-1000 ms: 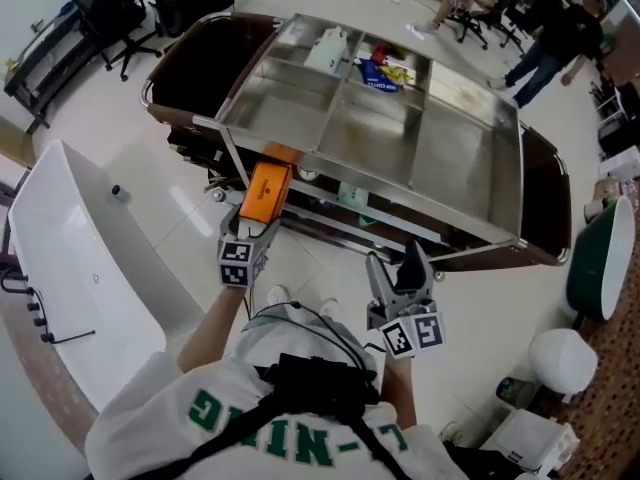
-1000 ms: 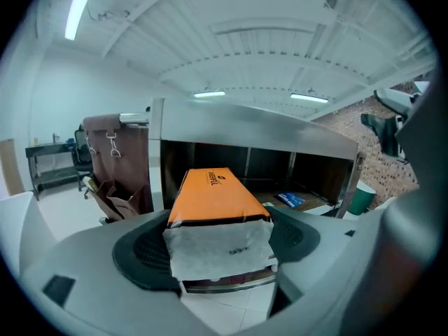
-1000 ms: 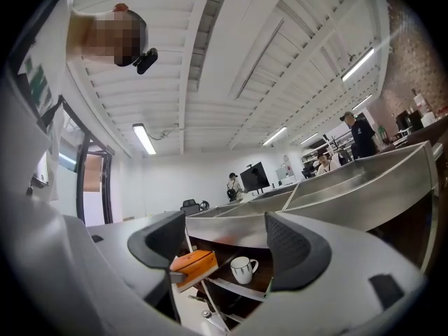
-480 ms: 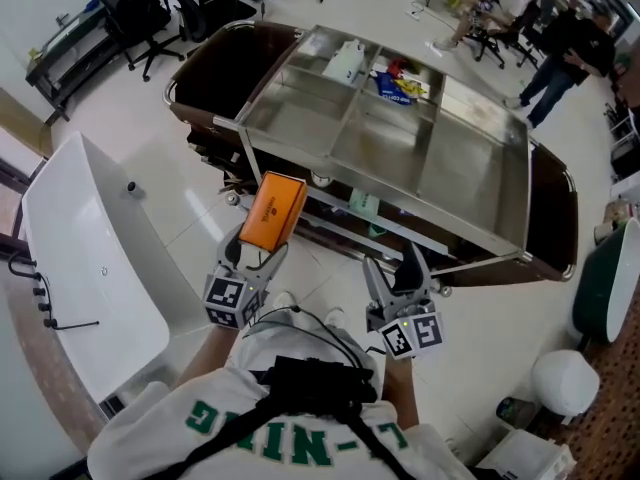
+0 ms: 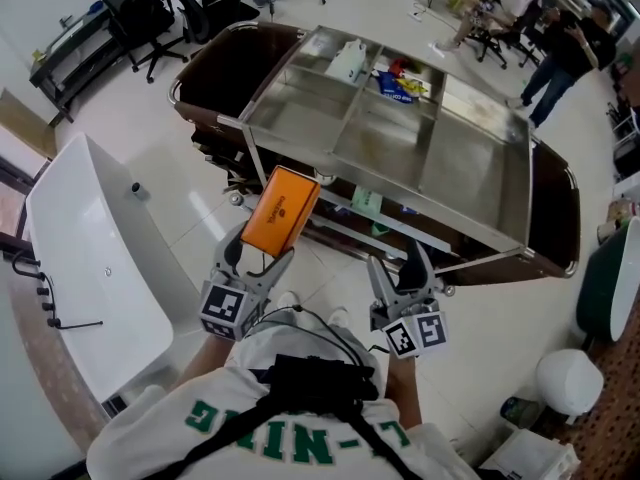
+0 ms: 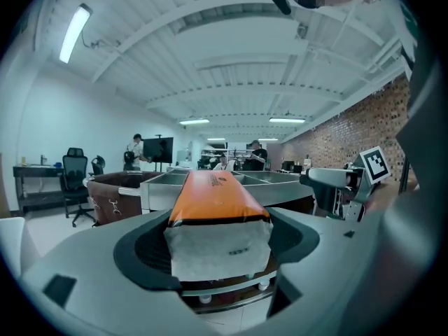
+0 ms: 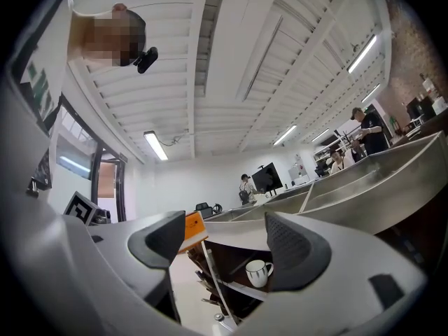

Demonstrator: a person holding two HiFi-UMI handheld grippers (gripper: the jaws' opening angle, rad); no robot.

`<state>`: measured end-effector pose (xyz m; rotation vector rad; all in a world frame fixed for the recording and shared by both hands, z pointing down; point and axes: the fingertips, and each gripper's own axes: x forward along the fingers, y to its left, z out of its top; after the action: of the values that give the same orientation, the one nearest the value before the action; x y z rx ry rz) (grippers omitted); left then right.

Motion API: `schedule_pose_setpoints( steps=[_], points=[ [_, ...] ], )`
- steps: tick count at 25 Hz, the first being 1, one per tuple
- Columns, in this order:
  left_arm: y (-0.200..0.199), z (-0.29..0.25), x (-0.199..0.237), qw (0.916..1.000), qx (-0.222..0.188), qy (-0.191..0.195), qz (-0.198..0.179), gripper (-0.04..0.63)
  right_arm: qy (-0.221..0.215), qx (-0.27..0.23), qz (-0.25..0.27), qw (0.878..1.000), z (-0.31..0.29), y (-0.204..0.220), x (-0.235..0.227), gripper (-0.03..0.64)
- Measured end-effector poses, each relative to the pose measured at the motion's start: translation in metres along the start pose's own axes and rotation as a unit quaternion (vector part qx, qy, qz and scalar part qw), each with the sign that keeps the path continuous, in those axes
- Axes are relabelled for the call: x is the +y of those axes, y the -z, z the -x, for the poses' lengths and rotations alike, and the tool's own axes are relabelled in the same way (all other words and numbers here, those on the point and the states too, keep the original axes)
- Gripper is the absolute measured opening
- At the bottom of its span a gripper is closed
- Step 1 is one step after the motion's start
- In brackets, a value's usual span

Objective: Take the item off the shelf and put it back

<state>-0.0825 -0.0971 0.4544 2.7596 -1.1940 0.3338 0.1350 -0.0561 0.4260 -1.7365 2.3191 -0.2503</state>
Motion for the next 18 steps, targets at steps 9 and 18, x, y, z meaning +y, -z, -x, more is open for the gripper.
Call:
schedule_pose_setpoints(
  steps=[9, 18],
  points=[
    [0.005, -0.002, -0.003, 0.9998, -0.009, 0.012, 0.01, 0.37, 0.009, 0.001, -0.001, 1.0, 0.007, 0.001, -0.001, 0.377],
    [0.032, -0.001, 0.0, 0.9997, 0.017, 0.004, 0.02, 0.37, 0.011, 0.016, -0.005, 1.0, 0.009, 0.011, -0.001, 0.377]
  ],
)
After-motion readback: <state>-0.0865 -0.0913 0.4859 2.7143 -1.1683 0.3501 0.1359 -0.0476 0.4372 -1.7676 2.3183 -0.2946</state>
